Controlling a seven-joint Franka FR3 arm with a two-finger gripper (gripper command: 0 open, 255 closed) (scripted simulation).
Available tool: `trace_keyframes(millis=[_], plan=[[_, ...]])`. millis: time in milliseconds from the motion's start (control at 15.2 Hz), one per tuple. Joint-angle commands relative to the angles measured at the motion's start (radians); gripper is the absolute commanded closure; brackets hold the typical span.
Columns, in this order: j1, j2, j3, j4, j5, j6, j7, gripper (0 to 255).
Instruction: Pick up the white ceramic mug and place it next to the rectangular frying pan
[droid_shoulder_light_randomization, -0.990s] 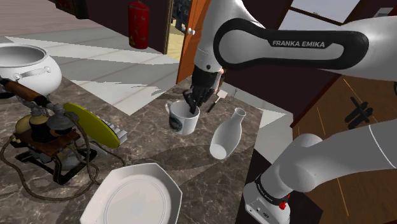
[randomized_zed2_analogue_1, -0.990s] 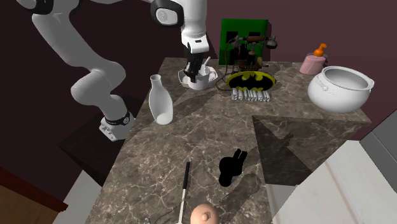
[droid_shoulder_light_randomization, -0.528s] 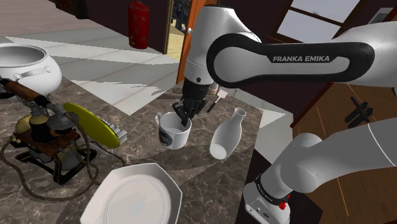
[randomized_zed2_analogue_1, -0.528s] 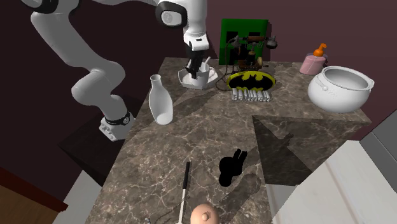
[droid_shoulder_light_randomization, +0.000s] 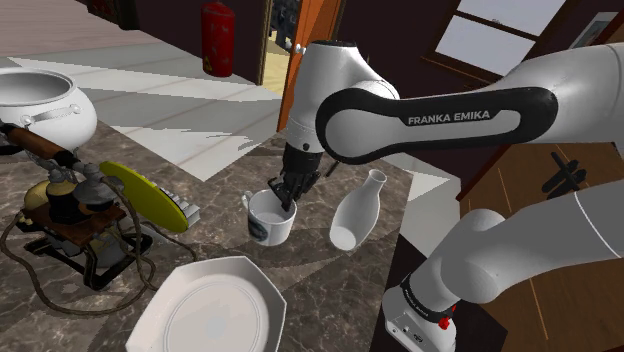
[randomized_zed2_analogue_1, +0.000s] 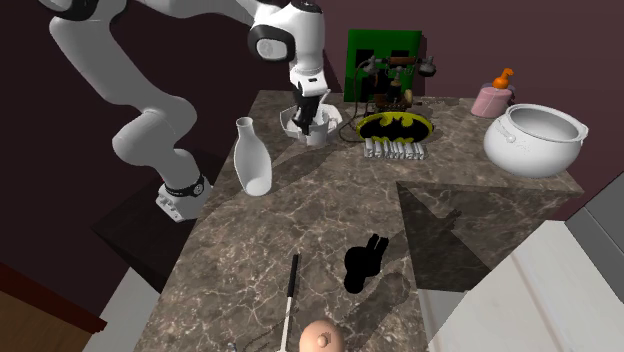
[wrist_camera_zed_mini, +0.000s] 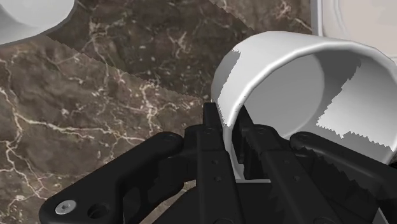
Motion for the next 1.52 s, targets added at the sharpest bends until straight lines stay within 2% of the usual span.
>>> trace_keyframes(millis=[0,924,1452], plan=[[0.000,0.010,0.005,-0.019,0.002,0.029,-0.002,255],[-0.004,0.114,0.044,-0.128,0.003,0.241,0.000,255],[-0.004,0.114,0.044,-0.128,0.003,0.241,0.000,255]])
